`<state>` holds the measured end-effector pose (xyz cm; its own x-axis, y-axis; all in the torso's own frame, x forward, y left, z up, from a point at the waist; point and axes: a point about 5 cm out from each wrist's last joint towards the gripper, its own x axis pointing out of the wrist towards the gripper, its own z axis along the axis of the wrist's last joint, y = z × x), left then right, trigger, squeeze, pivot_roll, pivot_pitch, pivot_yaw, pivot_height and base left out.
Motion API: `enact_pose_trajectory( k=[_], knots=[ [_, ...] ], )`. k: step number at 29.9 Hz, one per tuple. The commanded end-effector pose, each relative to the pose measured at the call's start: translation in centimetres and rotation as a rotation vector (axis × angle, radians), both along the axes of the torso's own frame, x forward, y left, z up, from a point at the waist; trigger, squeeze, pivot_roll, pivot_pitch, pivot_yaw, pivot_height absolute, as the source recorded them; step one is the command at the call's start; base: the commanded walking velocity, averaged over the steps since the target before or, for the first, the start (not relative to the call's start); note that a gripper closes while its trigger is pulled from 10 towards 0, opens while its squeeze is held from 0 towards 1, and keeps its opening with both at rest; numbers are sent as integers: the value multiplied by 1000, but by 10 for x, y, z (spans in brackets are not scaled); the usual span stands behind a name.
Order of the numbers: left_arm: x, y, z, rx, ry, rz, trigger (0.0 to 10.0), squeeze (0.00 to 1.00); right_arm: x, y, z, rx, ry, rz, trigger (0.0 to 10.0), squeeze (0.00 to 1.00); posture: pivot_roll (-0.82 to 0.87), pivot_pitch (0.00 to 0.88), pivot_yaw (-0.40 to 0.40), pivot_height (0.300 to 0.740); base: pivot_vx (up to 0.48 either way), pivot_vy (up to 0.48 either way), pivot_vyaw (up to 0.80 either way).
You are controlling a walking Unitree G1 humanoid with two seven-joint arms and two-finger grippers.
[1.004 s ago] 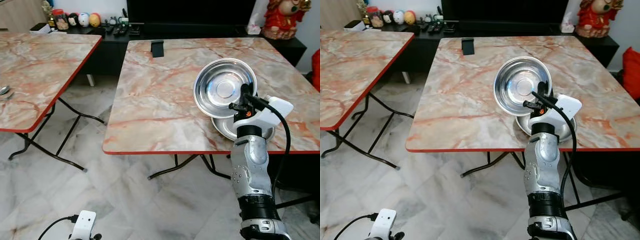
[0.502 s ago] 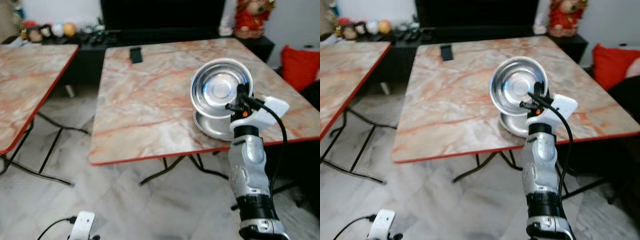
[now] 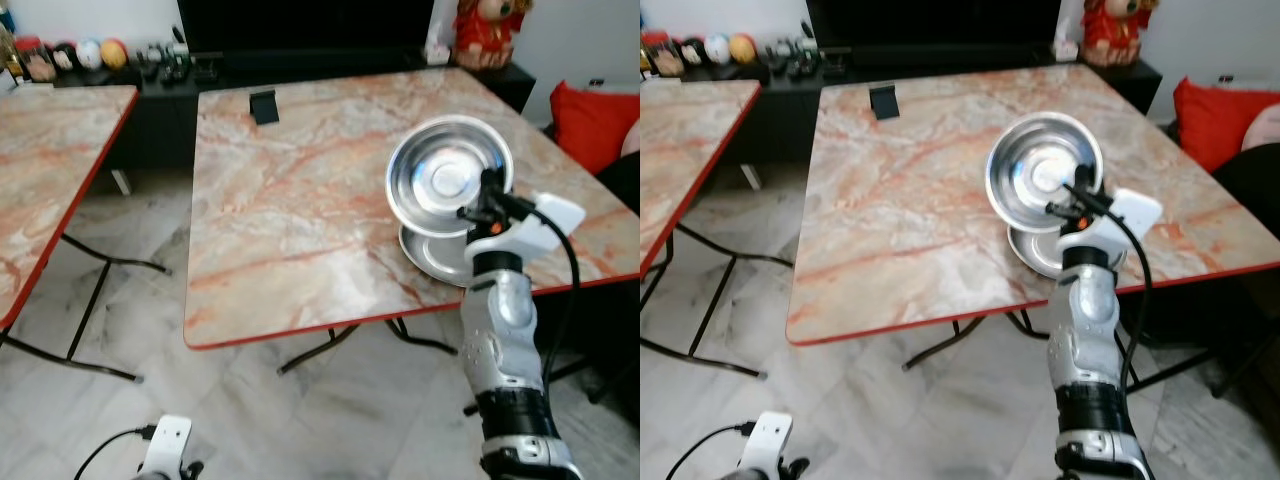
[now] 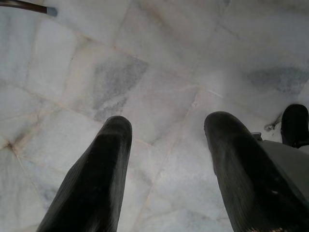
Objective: Setting the table
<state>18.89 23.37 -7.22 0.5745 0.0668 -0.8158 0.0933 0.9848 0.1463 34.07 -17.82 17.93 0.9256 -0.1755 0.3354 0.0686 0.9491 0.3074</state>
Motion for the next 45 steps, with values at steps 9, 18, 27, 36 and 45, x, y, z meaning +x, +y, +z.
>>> enact_pose_trajectory(
  k=[9, 18, 27, 36, 45],
  knots=[
    [-3, 0, -2, -11, 13, 16, 10000, 0, 0, -6, 4, -14, -12, -21, 10000, 0, 25, 0, 1, 740, 0, 0, 0],
    [-3, 0, -2, -10, 14, 15, 10000, 0, 1, -8, 5, -13, -14, -31, 10000, 0, 24, 0, 0, 740, 134, 0, -403],
    [-3, 0, -2, -10, 15, 14, 10000, 0, 0, -7, 4, -18, -6, -28, 10000, 0, 26, 0, -2, 740, 187, 0, 0],
    [-3, -1, -2, -10, 17, 11, 10000, 0, 0, -9, 2, -25, 5, -31, 10000, 0, 24, 0, -4, 740, 0, 0, 0],
    [-3, -1, -2, -10, 19, 7, 10000, 0, 0, -12, 0, -42, 26, -37, 10000, 0, 24, 0, -8, 740, 0, 0, 0]
  ],
)
